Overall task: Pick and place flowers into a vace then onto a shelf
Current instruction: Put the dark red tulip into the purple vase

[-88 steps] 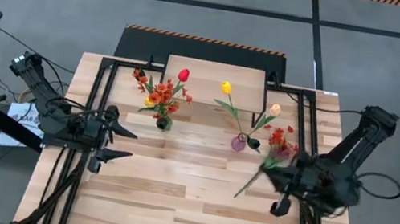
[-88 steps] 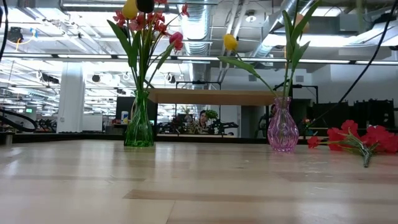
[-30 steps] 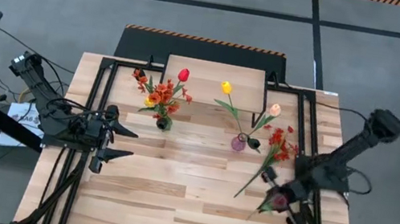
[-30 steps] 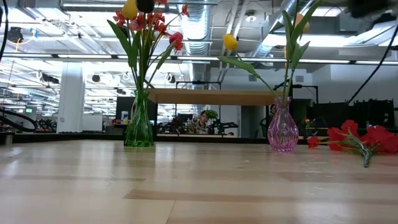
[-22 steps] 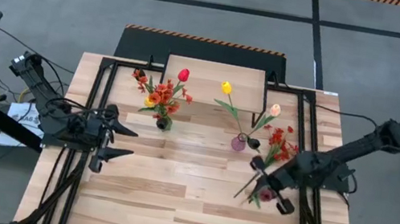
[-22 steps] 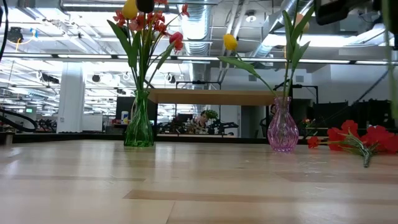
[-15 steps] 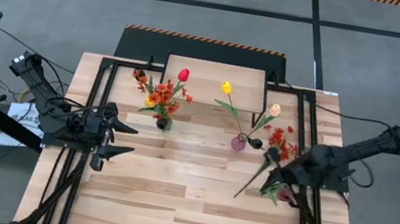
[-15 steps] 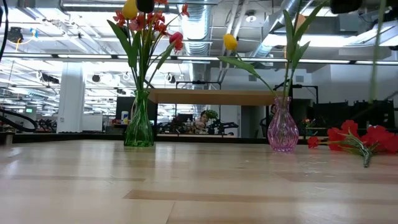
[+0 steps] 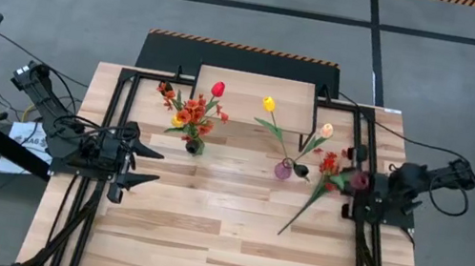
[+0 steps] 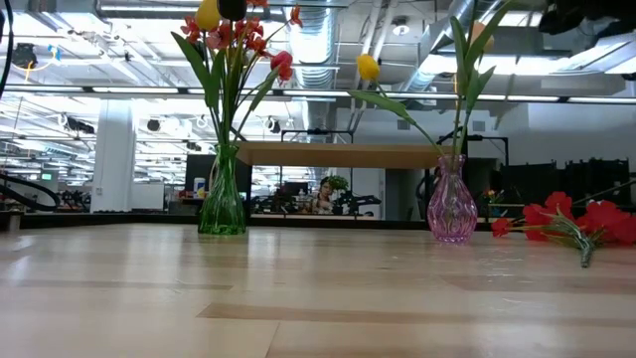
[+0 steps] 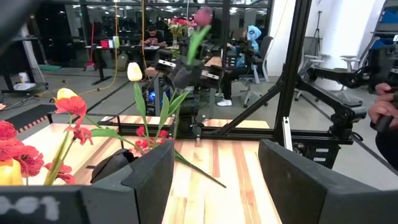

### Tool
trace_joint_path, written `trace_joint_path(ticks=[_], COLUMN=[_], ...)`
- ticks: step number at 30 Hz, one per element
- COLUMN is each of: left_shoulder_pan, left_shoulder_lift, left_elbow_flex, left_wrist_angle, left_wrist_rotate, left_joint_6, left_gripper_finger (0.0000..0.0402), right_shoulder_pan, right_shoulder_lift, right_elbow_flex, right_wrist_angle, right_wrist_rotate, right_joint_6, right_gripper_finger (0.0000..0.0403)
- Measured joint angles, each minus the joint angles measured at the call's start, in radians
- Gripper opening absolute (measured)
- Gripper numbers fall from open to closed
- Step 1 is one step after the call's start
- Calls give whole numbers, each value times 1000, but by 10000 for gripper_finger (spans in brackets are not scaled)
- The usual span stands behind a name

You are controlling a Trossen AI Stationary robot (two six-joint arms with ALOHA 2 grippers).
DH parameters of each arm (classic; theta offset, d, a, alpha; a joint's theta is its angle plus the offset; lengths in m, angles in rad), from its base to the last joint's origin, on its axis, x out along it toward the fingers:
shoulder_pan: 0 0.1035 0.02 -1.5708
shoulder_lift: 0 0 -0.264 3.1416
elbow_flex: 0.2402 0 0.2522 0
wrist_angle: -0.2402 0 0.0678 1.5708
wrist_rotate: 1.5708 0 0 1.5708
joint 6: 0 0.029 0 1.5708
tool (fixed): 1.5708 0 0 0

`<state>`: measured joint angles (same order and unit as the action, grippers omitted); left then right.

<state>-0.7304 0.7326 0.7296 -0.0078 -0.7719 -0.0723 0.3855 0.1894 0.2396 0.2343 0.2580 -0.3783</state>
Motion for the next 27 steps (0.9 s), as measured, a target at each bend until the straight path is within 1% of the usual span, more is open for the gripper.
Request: trace_joint_path(ticks=[3,7,10,12,18,27], left_shoulder_pan=[0,0,0,0,0,0], left_shoulder_lift=[0,0,0,0,0,0], left_elbow_flex=[0,0,0,0,0,0], left_wrist_angle=[-1,-2,-1,0,5,6], left_wrist_rotate=[1,5,4,0,-2,-2], left_joint_6=[0,6,34,43,61,61], left_gripper_finger=[224,224,224,224,224,224], right_shoulder_pan=[0,0,0,-1,-8,-68], right_shoulder_lift=[12,33,33,32,33,33], right_elbow_flex=[-24,-105,-154,-164,-164,-164], right_wrist_angle=[81,287,363,368,373,373], right_wrist_rotate=[83,123,194,215,215,215], right_joint_6=[-3,-56,-93,-100,-103,-80], right_gripper_finger=[0,0,0,0,0,0])
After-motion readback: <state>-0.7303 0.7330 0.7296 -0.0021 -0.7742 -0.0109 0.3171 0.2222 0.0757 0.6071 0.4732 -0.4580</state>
